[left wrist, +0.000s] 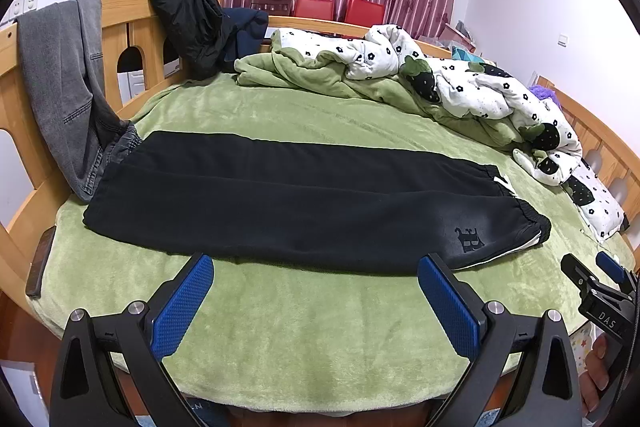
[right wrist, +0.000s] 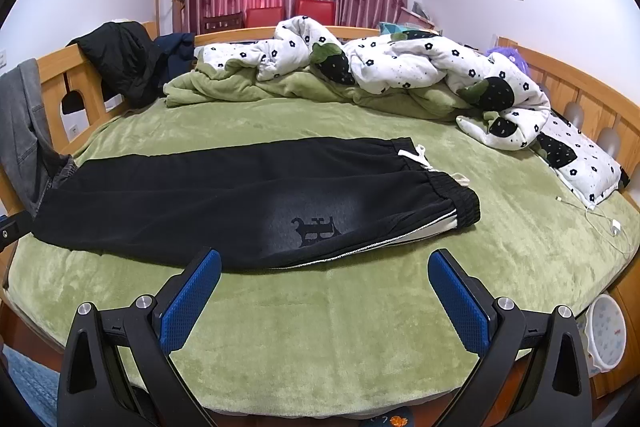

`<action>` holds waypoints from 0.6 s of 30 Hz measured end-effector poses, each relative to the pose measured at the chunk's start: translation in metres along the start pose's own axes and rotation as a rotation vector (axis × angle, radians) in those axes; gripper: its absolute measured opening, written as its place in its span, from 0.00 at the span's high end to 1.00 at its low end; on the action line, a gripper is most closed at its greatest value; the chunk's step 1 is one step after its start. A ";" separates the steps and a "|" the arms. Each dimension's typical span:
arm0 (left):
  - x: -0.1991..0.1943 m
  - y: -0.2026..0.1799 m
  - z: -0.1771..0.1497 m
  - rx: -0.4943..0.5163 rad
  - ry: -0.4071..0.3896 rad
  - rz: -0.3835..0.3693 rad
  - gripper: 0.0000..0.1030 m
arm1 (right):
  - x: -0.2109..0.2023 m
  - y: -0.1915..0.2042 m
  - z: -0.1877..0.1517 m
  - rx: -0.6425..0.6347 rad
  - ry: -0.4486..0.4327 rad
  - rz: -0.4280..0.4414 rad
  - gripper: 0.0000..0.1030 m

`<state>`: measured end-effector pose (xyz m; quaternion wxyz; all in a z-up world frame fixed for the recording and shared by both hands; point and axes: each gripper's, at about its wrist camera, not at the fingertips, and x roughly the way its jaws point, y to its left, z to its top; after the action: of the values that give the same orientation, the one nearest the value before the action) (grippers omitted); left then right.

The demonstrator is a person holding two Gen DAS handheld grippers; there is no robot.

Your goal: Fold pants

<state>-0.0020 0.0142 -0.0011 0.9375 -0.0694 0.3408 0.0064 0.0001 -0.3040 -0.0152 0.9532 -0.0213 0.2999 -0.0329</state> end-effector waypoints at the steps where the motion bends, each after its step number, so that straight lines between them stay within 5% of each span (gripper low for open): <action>1: 0.000 0.000 0.000 0.000 -0.001 0.001 0.00 | 0.000 0.000 0.000 0.000 0.000 0.001 0.01; 18: -0.001 0.008 -0.002 0.007 -0.062 0.067 0.00 | -0.012 0.002 -0.010 -0.030 -0.069 -0.012 0.01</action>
<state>-0.0044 0.0224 -0.0027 0.9472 -0.0544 0.3136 0.0388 -0.0152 -0.3015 -0.0168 0.9623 -0.0385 0.2670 -0.0332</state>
